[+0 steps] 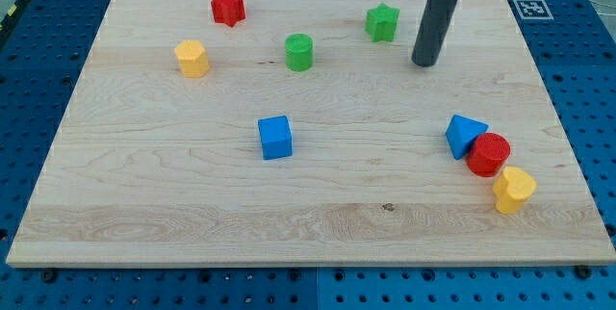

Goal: Push the green star to the bottom side

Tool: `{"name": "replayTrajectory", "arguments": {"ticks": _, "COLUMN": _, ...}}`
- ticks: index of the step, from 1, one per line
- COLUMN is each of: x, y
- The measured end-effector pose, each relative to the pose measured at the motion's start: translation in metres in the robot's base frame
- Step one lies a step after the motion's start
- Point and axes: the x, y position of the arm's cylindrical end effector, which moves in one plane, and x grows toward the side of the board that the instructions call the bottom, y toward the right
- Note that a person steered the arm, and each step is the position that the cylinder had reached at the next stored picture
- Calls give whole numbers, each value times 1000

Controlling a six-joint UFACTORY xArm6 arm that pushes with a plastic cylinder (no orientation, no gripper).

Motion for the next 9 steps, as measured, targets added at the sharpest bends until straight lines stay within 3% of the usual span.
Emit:
{"name": "replayTrajectory", "arguments": {"ticks": 1, "x": -45, "y": -8}}
{"name": "replayTrajectory", "arguments": {"ticks": 4, "x": -128, "y": -8}}
{"name": "replayTrajectory", "arguments": {"ticks": 6, "x": -155, "y": -9}}
{"name": "replayTrajectory", "arguments": {"ticks": 9, "x": -155, "y": -12}}
